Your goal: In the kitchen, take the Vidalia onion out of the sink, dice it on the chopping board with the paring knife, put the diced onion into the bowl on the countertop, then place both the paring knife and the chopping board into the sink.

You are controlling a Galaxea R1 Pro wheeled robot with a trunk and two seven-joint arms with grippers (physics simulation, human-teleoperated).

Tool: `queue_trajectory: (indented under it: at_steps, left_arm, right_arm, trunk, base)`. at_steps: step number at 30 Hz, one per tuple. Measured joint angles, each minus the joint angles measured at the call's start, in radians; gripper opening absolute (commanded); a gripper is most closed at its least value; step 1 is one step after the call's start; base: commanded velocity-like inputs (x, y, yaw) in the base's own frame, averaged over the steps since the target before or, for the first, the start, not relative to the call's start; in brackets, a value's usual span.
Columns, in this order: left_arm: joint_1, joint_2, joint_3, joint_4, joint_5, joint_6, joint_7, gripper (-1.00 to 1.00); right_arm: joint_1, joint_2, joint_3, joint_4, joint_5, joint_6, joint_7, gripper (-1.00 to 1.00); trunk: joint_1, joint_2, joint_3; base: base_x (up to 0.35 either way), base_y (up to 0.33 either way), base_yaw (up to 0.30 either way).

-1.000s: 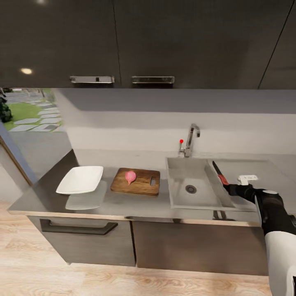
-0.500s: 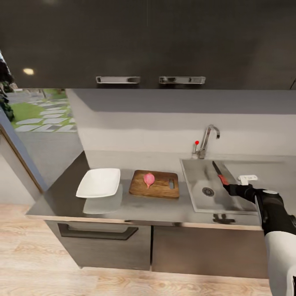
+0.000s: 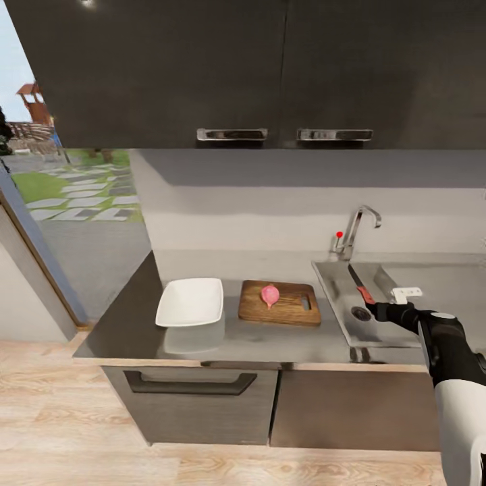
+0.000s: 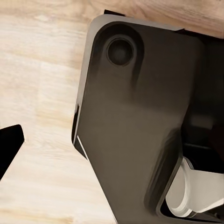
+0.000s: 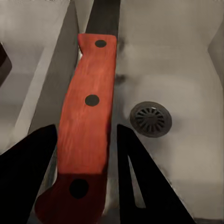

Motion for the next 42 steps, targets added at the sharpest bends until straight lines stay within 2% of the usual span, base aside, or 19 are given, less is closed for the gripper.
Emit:
queue_trajectory:
  at_steps: [12, 20, 33, 38, 42]
  left_arm:
    - [0.000, 0.007, 0.000, 0.000, 0.000, 0.000, 0.000, 1.00]
    - [0.000, 0.009, 0.000, -0.001, 0.000, 0.000, 0.001, 1.00]
    - [0.000, 0.019, 0.000, -0.001, 0.000, -0.001, 0.001, 1.00]
    - [0.000, 0.020, 0.000, -0.002, 0.000, -0.002, 0.001, 1.00]
    - [0.000, 0.020, 0.000, -0.002, 0.000, -0.002, 0.001, 1.00]
  right_arm:
    - [0.000, 0.002, 0.000, 0.000, 0.000, 0.000, -0.001, -1.00]
    - [0.000, 0.002, 0.000, 0.002, 0.000, 0.000, -0.001, -1.00]
    - [0.000, 0.002, 0.000, 0.002, 0.000, -0.001, -0.002, -1.00]
    - [0.000, 0.002, 0.000, 0.014, 0.000, -0.003, -0.001, -1.00]
    - [0.000, 0.002, 0.000, 0.024, 0.001, -0.033, -0.001, -1.00]
  trunk:
    - [0.000, 0.000, 0.002]
    - [0.000, 0.000, 0.002]
    - [0.000, 0.000, 0.002]
    - [0.000, 0.000, 0.002]
    - [0.000, 0.000, 0.002]
  base:
    - [0.000, 0.316, -0.008]
    - [0.000, 0.142, 0.000]
    - [0.000, 0.277, 0.000]
    - [0.000, 0.116, 0.000]
    - [0.000, 0.017, 0.000]
